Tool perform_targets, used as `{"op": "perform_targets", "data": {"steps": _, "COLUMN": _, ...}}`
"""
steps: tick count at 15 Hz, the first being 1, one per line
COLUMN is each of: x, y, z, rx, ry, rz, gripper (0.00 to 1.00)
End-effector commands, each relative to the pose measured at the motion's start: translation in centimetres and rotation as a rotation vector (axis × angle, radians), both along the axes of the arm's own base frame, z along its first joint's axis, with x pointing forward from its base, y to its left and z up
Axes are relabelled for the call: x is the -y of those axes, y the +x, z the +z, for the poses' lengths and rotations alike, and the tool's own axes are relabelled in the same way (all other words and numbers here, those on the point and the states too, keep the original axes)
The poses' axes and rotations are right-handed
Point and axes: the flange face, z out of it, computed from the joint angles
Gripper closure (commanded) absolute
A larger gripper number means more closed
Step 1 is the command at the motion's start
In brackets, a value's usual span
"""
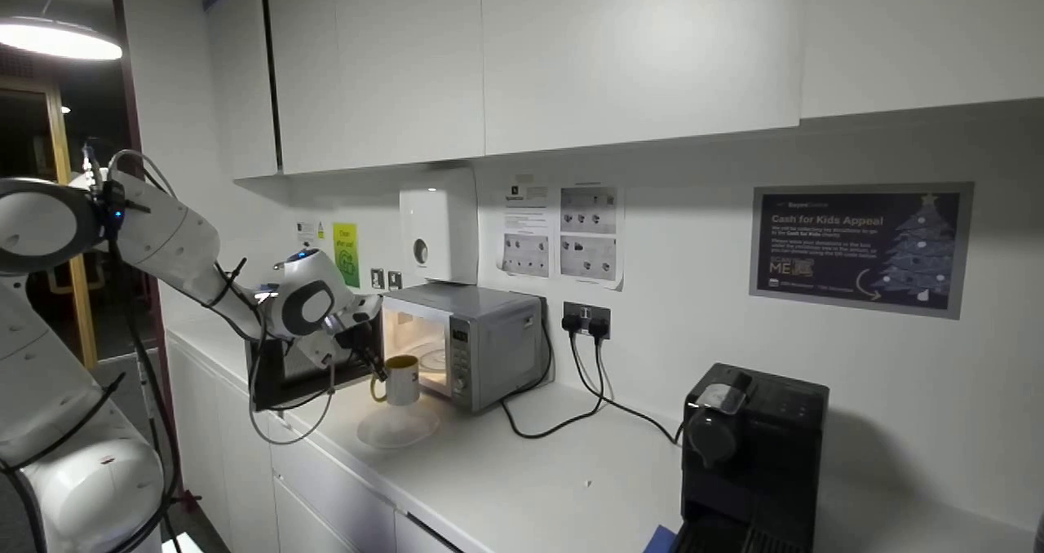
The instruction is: Move the mug to the microwave
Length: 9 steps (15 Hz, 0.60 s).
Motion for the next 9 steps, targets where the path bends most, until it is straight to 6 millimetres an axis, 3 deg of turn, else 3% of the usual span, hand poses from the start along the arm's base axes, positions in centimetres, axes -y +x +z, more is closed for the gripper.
{"op": "perform_targets", "data": {"steps": 1, "x": -1.8, "y": -0.8, "z": 2.0, "rx": 0.027, "ry": -0.019, "rz": 0.067, "gripper": 0.96}}
{"op": "perform_targets", "data": {"steps": 5, "x": -2.1, "y": -1.3, "z": 2.5, "rx": 0.048, "ry": -0.035, "rz": 0.07, "gripper": 0.96}}
{"op": "perform_targets", "data": {"steps": 7, "x": -0.7, "y": -1.9, "z": 2.7, "rx": 0.044, "ry": -0.035, "rz": 0.06, "gripper": 0.96}}
{"op": "perform_targets", "data": {"steps": 9, "x": 2.8, "y": -2.4, "z": 2.4, "rx": -0.042, "ry": -0.006, "rz": 0.023, "gripper": 0.96}}
